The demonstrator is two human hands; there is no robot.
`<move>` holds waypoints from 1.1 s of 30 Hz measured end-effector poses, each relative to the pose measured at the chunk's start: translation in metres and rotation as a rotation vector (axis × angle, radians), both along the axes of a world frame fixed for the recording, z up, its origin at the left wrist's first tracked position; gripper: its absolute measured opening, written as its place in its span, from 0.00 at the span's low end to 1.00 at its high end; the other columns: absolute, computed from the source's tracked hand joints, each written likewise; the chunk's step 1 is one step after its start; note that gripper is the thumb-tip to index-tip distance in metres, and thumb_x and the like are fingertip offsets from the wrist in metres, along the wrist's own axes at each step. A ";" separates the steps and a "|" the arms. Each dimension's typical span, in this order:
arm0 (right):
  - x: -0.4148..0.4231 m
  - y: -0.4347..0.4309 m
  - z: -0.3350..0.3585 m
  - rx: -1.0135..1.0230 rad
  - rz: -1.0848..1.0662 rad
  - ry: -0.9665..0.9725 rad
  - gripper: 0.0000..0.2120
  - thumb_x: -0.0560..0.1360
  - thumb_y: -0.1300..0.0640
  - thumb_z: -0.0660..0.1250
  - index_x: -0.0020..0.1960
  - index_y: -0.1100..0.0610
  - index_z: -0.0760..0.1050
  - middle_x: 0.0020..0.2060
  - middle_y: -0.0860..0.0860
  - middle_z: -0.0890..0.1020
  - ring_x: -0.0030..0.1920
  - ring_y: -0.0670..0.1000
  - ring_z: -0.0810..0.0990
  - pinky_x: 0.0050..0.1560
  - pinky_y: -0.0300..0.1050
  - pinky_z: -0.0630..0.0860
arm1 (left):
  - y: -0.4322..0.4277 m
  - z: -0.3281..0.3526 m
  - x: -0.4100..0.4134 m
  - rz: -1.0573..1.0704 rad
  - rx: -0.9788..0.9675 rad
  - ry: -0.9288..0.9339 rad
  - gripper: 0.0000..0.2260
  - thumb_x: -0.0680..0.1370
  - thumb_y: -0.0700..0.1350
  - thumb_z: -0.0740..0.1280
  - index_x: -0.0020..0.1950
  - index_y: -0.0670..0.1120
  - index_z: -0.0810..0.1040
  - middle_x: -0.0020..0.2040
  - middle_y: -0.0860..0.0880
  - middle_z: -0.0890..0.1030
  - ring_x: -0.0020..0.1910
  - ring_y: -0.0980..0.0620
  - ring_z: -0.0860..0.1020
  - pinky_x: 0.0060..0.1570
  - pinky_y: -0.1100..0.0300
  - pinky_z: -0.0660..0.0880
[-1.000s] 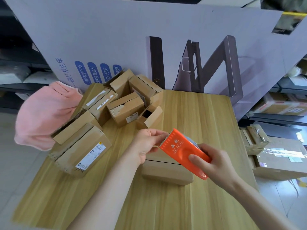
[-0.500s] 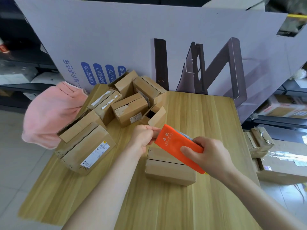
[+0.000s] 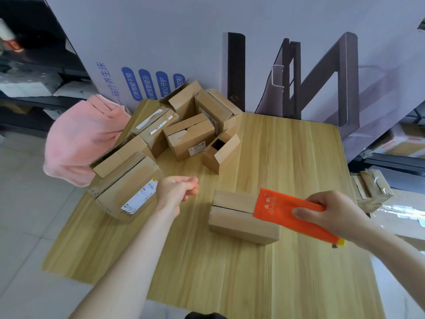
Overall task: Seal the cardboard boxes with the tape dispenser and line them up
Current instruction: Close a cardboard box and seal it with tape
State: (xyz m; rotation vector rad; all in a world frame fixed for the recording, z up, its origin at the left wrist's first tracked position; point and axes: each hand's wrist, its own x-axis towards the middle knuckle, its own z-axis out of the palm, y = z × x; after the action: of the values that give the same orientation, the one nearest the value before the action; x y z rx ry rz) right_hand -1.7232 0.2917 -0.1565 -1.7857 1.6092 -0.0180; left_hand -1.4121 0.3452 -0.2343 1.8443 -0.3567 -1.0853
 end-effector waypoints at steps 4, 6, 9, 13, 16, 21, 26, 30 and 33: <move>0.005 -0.018 -0.012 0.043 0.065 0.146 0.14 0.68 0.41 0.73 0.36 0.52 0.80 0.30 0.49 0.81 0.32 0.51 0.81 0.27 0.44 0.75 | 0.014 -0.025 -0.011 0.082 -0.003 0.039 0.04 0.71 0.40 0.74 0.45 0.41 0.83 0.35 0.47 0.84 0.32 0.55 0.82 0.25 0.68 0.68; 0.009 -0.025 -0.017 0.045 0.105 0.220 0.15 0.68 0.39 0.72 0.38 0.51 0.80 0.33 0.47 0.82 0.35 0.48 0.81 0.37 0.45 0.78 | 0.017 -0.033 -0.014 0.102 0.001 0.044 0.04 0.72 0.40 0.74 0.45 0.42 0.83 0.36 0.48 0.85 0.33 0.54 0.83 0.26 0.68 0.68; 0.014 -0.034 -0.030 0.055 0.128 0.284 0.16 0.68 0.37 0.70 0.39 0.50 0.80 0.34 0.47 0.82 0.37 0.48 0.81 0.41 0.46 0.78 | 0.018 -0.041 -0.017 0.111 -0.007 0.031 0.03 0.72 0.40 0.74 0.44 0.43 0.83 0.36 0.48 0.85 0.34 0.53 0.83 0.27 0.67 0.68; 0.020 -0.043 -0.049 0.063 0.147 0.326 0.17 0.67 0.36 0.70 0.37 0.50 0.79 0.34 0.48 0.81 0.37 0.49 0.80 0.42 0.49 0.79 | 0.018 -0.048 -0.018 0.098 -0.009 -0.006 0.02 0.72 0.41 0.73 0.44 0.43 0.84 0.36 0.49 0.84 0.33 0.54 0.83 0.27 0.69 0.69; 0.023 -0.047 -0.059 0.055 0.180 0.367 0.19 0.66 0.35 0.69 0.37 0.51 0.79 0.34 0.48 0.81 0.37 0.49 0.80 0.44 0.51 0.79 | 0.017 -0.052 -0.018 0.088 -0.017 -0.028 0.02 0.73 0.40 0.73 0.40 0.45 0.84 0.34 0.49 0.84 0.34 0.53 0.83 0.32 0.66 0.70; 0.024 -0.051 -0.073 0.043 0.220 0.428 0.19 0.65 0.32 0.68 0.36 0.48 0.77 0.35 0.47 0.80 0.38 0.48 0.79 0.45 0.50 0.80 | 0.017 -0.062 -0.020 0.067 -0.006 -0.030 0.02 0.72 0.41 0.73 0.39 0.45 0.84 0.34 0.50 0.84 0.36 0.52 0.84 0.35 0.63 0.71; 0.023 -0.052 -0.085 0.029 0.230 0.494 0.19 0.66 0.31 0.67 0.38 0.47 0.76 0.36 0.46 0.79 0.38 0.47 0.78 0.41 0.45 0.77 | 0.016 -0.075 -0.026 0.053 0.023 -0.006 0.04 0.72 0.42 0.73 0.38 0.48 0.83 0.33 0.50 0.84 0.37 0.52 0.84 0.39 0.61 0.71; 0.024 -0.052 -0.088 0.038 0.207 0.500 0.18 0.66 0.33 0.67 0.38 0.47 0.76 0.36 0.46 0.79 0.39 0.47 0.78 0.41 0.45 0.77 | 0.014 -0.086 -0.027 0.072 0.042 0.005 0.03 0.73 0.42 0.73 0.39 0.49 0.83 0.34 0.50 0.84 0.37 0.52 0.84 0.39 0.60 0.73; 0.025 -0.050 -0.089 0.020 0.197 0.524 0.18 0.67 0.34 0.66 0.40 0.48 0.78 0.36 0.46 0.79 0.39 0.48 0.78 0.40 0.45 0.77 | 0.011 -0.094 -0.028 0.083 0.058 0.019 0.01 0.73 0.42 0.73 0.44 0.47 0.84 0.36 0.52 0.84 0.36 0.54 0.84 0.36 0.63 0.72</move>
State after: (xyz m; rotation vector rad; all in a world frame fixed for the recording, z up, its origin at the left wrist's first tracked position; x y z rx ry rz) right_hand -1.6979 0.2413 -0.2452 -2.0349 1.7566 0.5996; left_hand -1.4398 0.3563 -0.3279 1.8813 -0.2371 -1.0653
